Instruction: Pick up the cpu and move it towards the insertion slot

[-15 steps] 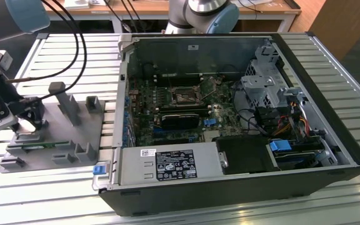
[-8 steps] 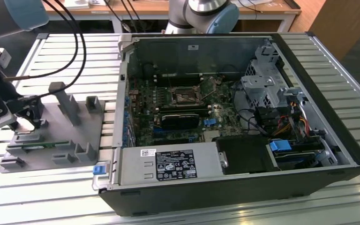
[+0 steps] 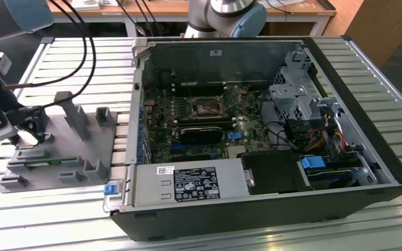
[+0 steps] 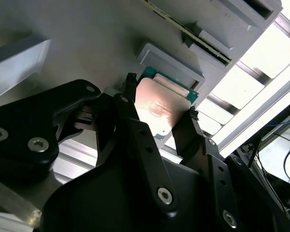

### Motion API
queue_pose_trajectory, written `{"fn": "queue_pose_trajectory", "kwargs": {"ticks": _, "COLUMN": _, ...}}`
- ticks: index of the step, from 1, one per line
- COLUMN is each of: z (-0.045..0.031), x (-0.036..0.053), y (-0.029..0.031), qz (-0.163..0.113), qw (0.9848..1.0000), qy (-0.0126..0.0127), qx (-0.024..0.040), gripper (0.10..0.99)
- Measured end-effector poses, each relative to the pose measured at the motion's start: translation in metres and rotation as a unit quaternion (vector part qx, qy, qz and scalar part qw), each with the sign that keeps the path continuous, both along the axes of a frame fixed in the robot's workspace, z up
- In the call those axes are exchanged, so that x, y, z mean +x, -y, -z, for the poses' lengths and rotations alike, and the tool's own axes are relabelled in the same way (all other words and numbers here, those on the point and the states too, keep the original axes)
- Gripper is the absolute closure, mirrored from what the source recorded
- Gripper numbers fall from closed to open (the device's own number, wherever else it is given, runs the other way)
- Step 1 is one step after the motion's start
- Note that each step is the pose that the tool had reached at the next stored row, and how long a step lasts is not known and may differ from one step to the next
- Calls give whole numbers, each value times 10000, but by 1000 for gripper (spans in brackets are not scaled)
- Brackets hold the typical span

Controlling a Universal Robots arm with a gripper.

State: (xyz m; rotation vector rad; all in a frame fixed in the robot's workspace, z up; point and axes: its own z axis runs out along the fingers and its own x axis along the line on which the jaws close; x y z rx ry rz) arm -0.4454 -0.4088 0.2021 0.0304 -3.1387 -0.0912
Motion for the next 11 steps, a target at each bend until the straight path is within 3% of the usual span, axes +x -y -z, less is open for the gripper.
{"fn": "queue_pose_trajectory", "kwargs": {"ticks": 11, "z": -24, "x": 0, "y": 0, "qz": 0, "qw": 10000, "qy": 0, "qx": 0, "gripper": 541}}
